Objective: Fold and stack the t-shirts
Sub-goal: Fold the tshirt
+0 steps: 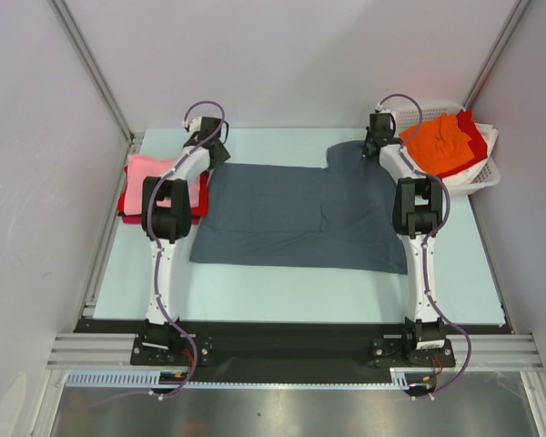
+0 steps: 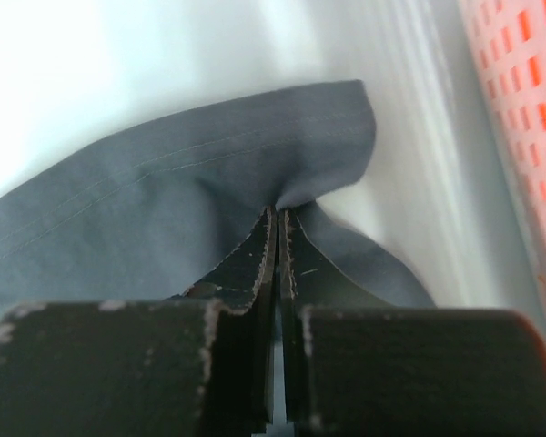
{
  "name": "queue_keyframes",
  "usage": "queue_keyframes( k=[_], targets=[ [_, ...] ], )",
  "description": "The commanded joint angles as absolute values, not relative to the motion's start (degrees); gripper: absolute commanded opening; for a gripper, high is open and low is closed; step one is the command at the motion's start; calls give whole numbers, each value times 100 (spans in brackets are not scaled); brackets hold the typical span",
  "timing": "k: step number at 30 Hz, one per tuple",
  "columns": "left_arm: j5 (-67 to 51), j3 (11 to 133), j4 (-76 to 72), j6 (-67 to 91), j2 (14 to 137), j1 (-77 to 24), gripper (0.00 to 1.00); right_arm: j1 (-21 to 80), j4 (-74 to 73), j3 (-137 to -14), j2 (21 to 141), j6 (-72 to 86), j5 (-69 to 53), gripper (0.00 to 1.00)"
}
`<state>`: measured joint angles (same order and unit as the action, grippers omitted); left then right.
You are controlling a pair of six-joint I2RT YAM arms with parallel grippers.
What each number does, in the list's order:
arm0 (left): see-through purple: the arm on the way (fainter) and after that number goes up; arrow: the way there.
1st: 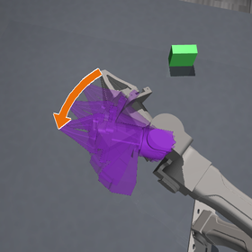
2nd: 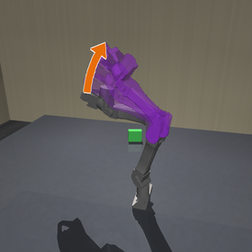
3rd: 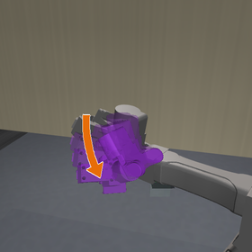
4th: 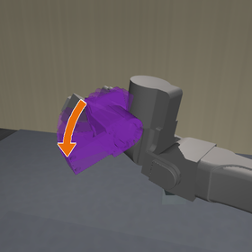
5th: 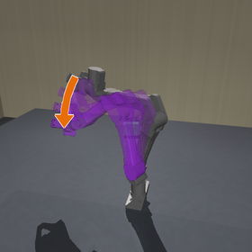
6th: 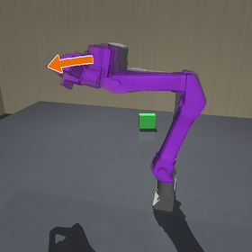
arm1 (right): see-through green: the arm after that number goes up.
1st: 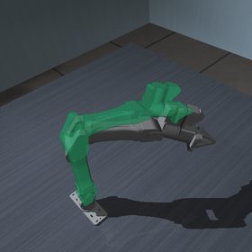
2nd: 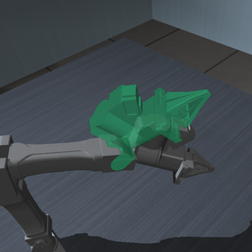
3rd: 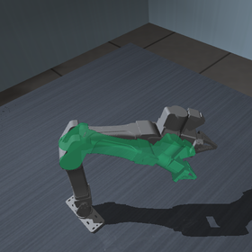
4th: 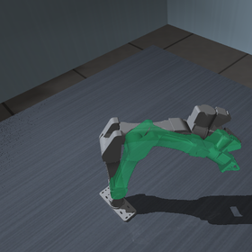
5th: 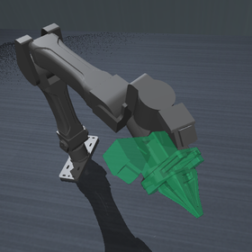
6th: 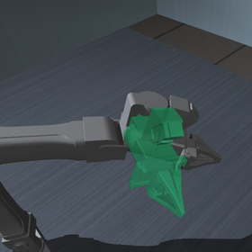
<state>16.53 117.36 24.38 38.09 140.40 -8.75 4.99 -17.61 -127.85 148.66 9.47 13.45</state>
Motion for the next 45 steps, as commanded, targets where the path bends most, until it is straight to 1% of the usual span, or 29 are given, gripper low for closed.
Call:
queue_keyframes(
  k=[1, 5, 9, 11, 12, 15, 16, 19, 23, 25, 27, 29, 37, 45],
  targets=[
    [1705, 12251, 2821, 3893, 14229, -888, 50, 545, -1758, -12630, 14239, 1046, 1099, 0],
    [1521, 12384, 2988, 3920, 14370, -888, 50, 545, -1600, -12288, 13862, 1195, 976, 0],
    [1424, 12314, 3041, 3990, 14370, -888, 46, 554, -1556, -12076, 13641, 1265, 853, 0],
    [1258, 12270, 2954, 3990, 14370, -888, 39, 571, -1573, -12032, 13562, 1266, 809, 0],
    [1179, 12226, 2866, 3947, 14370, -870, 27, 571, -1591, -12024, 13535, 1266, 800, 0],
    [1055, 12208, 2655, 3868, 14361, -844, 9, 598, -1661, -12023, 13474, 1257, 782, 0],
    [1081, 12208, 2611, 3771, 14327, -835, 0, 598, -1687, -12023, 13430, 1257, 774, 0],
    [1230, 12147, 2549, 3595, 14195, -835, 0, 589, -1749, -11945, 13316, 1239, 782, 0],
    [1380, 11770, 2260, 3463, 13817, -835, 0, 589, -1679, -11707, 13114, 1274, 774, 0],
    [1415, 11270, 1814, 3419, 13563, -844, 0, 589, -1670, -11593, 13000, 1275, 765, 0],
    [1336, 10619, 1234, 3384, 13011, -844, 0, 589, -1652, -11462, 12877, 1283, 765, 0],
    [1240, 10119, 889, 3340, 12799, -844, 0, 580, -1670, -11382, 12789, 1266, 800, 0],
    [862, 9660, 422, 3138, 12410, -844, 0, 571, -1635, -10759, 12253, 1239, 879, 0],
    [958, 8922, 18, 2971, 11927, -844, 0, 536, -1433, -9880, 11401, 1283, 870, 0]
  ],
)
